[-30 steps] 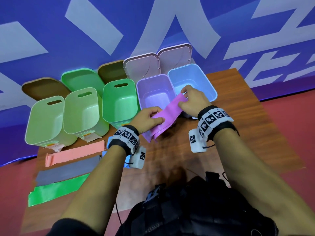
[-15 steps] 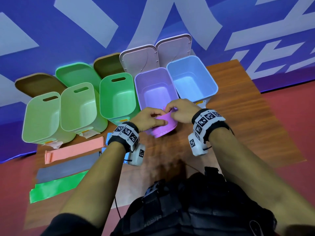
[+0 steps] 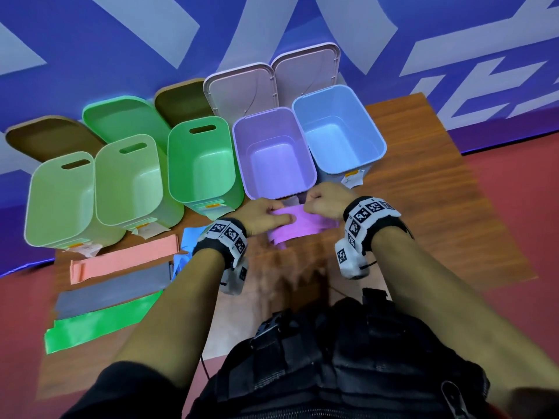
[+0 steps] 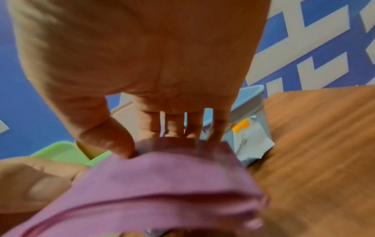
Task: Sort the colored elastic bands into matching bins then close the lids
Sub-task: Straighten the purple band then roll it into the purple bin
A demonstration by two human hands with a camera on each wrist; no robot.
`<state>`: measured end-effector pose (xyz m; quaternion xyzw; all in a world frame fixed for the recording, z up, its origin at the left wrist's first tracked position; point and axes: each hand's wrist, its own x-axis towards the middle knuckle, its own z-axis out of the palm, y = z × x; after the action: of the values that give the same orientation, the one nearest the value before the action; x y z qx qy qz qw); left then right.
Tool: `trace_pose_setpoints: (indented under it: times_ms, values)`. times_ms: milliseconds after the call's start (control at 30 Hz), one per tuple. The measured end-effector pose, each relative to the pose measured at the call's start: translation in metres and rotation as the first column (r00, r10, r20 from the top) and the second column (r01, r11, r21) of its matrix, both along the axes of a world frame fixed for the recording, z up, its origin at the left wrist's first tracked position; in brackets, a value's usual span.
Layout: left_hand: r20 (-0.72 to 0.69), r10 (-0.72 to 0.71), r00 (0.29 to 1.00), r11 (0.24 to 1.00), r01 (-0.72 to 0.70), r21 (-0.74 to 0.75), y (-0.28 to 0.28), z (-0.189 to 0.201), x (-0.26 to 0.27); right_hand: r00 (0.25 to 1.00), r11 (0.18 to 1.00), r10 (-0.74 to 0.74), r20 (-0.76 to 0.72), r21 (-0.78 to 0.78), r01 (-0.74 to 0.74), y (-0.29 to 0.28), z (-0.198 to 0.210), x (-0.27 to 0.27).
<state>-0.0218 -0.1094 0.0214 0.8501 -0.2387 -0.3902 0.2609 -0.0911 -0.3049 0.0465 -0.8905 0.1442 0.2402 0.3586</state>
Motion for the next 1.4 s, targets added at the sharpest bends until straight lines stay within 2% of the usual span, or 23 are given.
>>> trace_pose_setpoints:
  times_ms: [133,233,467,567,700,900,1133,1233,1400]
  values:
    - [0.173,-0.089,0.981,0.981,0.056,0.188,0.005,-0.024,0.000,0.999,0.998,-0.030,-0.022,-0.055,0.028,-0.004,-0.020,-0.005]
    - [0.217,-0.078,0.973,0.979,0.034,0.201,0.002,-0.027,-0.006,0.998,0.996,-0.057,-0.029,-0.076,0.055,-0.004,-0.033,-0.003]
    - [0.191,-0.131,0.973,0.966,0.083,0.243,0.008,-0.052,-0.001,0.994,0.991,-0.086,-0.074,-0.105,0.078,-0.006,-0.054,0.006]
    - [0.208,-0.143,0.968,0.957,0.082,0.277,0.013,-0.064,-0.001,0.994,0.991,-0.049,-0.102,-0.130,0.036,-0.003,-0.064,0.008]
    - [0.174,-0.087,0.981,0.956,0.033,0.291,0.019,-0.078,0.004,0.994,0.989,-0.045,-0.104,-0.144,0.029,0.000,-0.079,0.010]
    - [0.180,-0.021,0.983,0.979,-0.017,0.203,0.026,-0.094,0.012,0.996,0.982,-0.016,-0.091,-0.187,-0.002,0.000,-0.096,0.019]
    - [0.153,-0.035,0.988,0.980,0.003,0.201,0.035,-0.122,0.018,0.993,0.966,0.011,-0.118,-0.256,-0.041,0.002,-0.115,0.029]
    - [0.208,-0.064,0.976,0.981,0.024,0.191,0.034,-0.126,0.021,0.992,0.957,0.020,-0.123,-0.283,-0.054,-0.001,-0.119,0.032]
    - [0.201,0.019,0.979,0.970,-0.067,0.234,0.033,-0.134,0.025,0.992,0.956,0.001,-0.123,-0.291,-0.037,-0.006,-0.124,0.035]
